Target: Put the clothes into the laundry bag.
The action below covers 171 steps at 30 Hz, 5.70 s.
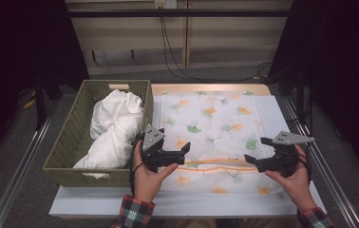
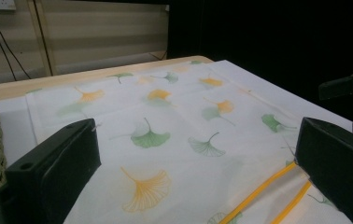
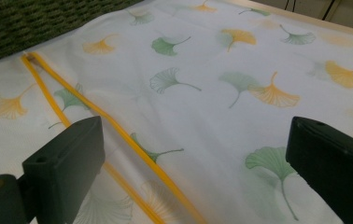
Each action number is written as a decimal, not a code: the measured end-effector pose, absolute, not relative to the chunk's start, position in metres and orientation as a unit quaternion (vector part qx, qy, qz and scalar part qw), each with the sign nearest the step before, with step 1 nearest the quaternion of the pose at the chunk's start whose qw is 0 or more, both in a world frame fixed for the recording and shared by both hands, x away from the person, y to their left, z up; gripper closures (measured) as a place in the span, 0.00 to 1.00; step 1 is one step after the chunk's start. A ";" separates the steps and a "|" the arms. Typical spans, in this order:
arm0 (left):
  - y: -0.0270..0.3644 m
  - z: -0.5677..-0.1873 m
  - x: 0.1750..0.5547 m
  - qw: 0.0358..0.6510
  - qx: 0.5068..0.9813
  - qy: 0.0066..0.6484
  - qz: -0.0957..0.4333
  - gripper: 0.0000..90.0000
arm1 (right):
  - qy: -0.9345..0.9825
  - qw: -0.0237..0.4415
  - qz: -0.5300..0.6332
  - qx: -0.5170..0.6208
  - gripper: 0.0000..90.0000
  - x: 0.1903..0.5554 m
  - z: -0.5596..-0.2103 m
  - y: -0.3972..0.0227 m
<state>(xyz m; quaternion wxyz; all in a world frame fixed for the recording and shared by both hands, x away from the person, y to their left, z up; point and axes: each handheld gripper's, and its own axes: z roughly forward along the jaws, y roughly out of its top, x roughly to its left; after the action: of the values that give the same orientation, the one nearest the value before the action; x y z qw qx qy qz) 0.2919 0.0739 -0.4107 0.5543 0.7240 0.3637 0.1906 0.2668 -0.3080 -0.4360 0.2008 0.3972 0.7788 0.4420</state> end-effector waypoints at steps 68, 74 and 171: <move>0.068 -0.405 0.296 0.555 0.734 0.338 0.196 0.00 | 0.855 0.145 0.355 0.350 0.78 0.299 -0.482 -0.220; 0.069 -0.406 0.296 0.554 0.736 0.337 0.197 0.00 | 0.857 0.140 0.345 0.356 0.92 0.302 -0.480 -0.218; 0.064 -0.410 0.300 0.533 0.747 0.346 0.195 0.00 | 0.817 0.161 0.421 0.360 0.99 0.352 -0.383 -0.227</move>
<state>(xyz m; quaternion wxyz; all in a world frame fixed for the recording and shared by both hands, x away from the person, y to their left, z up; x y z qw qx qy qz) 0.2999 0.0636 -0.4097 0.5333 0.7467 0.3464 0.1949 0.3516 -0.2265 -0.3835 0.1607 0.3599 0.8168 0.4212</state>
